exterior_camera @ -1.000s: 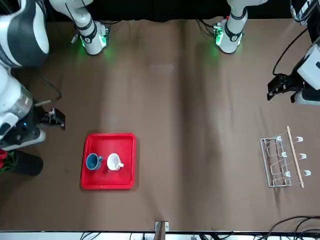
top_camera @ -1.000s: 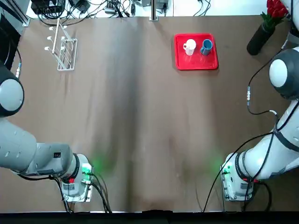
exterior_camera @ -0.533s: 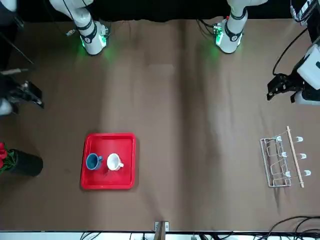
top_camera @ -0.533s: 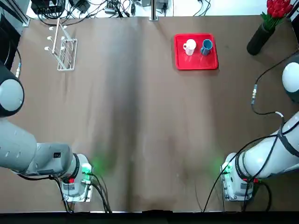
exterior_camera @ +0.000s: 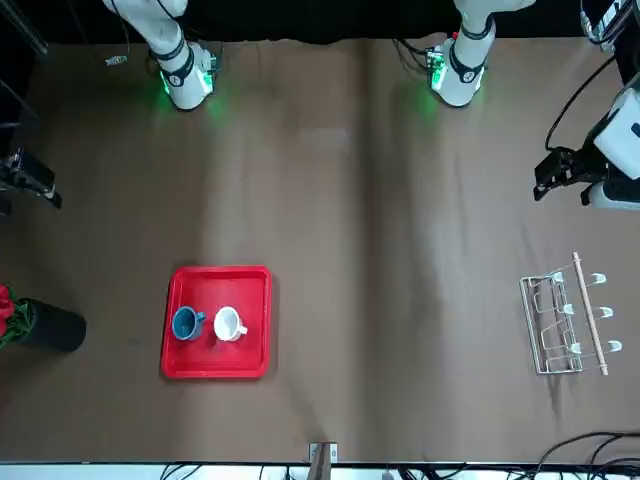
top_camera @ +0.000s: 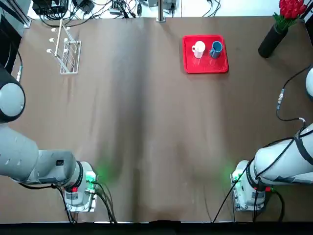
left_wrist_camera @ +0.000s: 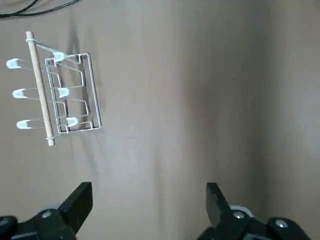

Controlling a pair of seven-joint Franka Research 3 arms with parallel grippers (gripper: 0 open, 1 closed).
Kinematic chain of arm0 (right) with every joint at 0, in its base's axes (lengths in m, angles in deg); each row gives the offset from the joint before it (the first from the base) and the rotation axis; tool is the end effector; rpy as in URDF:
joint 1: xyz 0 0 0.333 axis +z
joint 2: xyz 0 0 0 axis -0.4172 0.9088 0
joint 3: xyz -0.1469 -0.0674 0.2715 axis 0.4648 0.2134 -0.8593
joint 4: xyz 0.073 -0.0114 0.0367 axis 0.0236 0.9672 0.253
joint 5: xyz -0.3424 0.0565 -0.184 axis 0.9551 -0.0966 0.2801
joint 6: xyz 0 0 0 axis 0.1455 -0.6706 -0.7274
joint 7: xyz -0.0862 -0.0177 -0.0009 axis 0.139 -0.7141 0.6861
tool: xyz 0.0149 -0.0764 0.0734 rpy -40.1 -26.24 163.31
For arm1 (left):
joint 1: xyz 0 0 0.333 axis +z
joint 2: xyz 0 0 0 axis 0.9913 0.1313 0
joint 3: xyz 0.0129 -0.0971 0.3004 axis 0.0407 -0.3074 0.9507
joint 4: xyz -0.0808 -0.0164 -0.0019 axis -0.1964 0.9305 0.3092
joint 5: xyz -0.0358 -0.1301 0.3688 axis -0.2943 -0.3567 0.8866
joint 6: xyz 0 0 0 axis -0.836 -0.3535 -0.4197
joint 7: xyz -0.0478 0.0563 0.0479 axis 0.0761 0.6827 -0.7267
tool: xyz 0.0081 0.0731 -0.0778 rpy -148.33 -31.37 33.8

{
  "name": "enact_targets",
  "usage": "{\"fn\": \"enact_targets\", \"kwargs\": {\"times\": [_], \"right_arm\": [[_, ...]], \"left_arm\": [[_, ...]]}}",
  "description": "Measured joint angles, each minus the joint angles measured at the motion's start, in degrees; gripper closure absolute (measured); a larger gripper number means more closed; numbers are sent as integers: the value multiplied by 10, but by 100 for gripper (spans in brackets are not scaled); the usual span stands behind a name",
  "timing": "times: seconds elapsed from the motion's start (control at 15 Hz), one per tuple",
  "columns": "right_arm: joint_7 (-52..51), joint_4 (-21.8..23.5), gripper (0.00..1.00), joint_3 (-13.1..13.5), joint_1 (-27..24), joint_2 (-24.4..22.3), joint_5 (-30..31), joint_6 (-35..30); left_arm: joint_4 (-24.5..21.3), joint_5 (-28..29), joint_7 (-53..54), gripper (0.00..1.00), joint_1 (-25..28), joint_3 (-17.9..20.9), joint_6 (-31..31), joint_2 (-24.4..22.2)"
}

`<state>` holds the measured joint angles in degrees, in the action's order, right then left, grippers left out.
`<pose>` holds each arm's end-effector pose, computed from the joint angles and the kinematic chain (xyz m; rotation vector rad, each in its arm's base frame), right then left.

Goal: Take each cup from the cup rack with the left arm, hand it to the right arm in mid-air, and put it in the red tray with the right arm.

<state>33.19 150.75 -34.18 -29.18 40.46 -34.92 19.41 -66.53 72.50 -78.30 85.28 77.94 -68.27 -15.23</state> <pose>0.5980 -0.0032 0.6741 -3.1097 -0.1386 -0.1452 0.5729 -0.0494 0.6311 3.1212 -0.1401 0.0958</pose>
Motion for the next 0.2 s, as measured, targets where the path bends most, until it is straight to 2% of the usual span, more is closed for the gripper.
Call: {"fn": "enact_targets", "kwargs": {"times": [0.2], "right_arm": [[1, 20, 0, 7, 0, -1, 3, 20]], "left_arm": [[0, 0, -1, 0, 0, 0, 0, 0]]}}
